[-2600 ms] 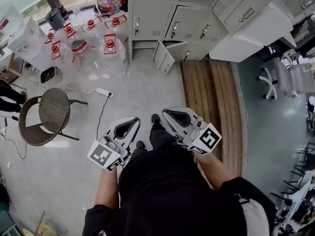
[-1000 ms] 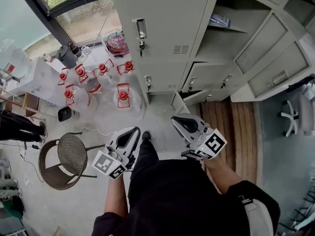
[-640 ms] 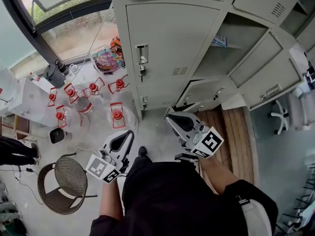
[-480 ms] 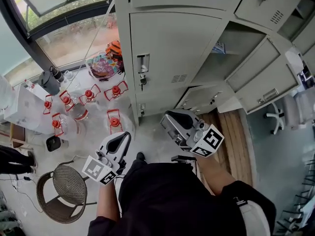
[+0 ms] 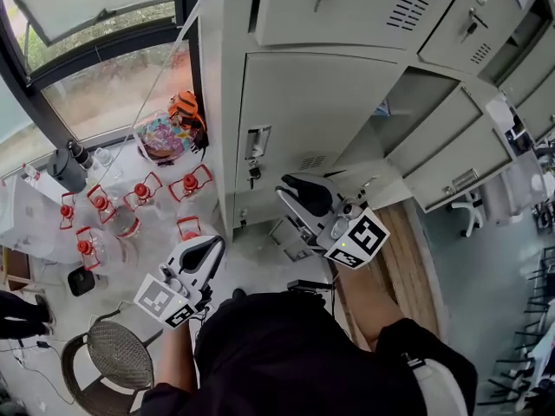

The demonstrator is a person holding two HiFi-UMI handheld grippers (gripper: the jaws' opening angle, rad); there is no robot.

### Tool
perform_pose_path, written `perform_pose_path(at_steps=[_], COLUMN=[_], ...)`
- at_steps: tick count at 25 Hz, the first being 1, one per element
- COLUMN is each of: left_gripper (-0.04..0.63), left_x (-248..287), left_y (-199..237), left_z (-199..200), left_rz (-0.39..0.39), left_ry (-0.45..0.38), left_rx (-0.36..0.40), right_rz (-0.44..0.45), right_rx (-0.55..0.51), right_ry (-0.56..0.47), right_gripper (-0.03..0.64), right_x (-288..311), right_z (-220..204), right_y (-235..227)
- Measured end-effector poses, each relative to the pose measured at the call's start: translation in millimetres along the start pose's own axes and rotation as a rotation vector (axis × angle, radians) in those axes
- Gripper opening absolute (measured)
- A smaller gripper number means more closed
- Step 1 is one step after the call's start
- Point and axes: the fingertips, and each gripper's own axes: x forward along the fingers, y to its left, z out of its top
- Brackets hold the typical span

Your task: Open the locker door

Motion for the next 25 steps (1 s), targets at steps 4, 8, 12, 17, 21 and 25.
perform_pose_path(at_steps=[4, 8, 12, 17, 21, 25], left_gripper=[0.018, 0.018, 0.018, 0.018, 0.018, 0.018], left_x=[-5, -6, -8, -6, -6, -6], left_y=[16, 24, 31, 41, 45, 48], left_z=[1, -5, -7, -8, -3, -4], left_rz=[-0.006, -0.017, -0.018, -0.015, -0.016, -0.015], left_ry=[0.001, 0.001, -0.004, -0.008, -0.018, -0.018], left_rx=[-0.011, -0.039, -0.047, -0.058, -0.053, -0.057], right_rz=[-0.026, -0.058, -0.085, -0.096, -0.101, -0.131], right_rx=[-0.024, -0.011, -0.007, -0.023, -0.028, -0.034], right_ry=[0.042, 0.087, 0.102, 0.121, 0.149, 0.164], right_gripper=[0.094, 0.104, 0.109, 0.110, 0.110, 0.118], right_x=[24, 38, 46, 60, 71, 79], right_z=[-2, -14, -20, -22, -27, -29], right_y=[-11, -21, -28, -35, -37, -42])
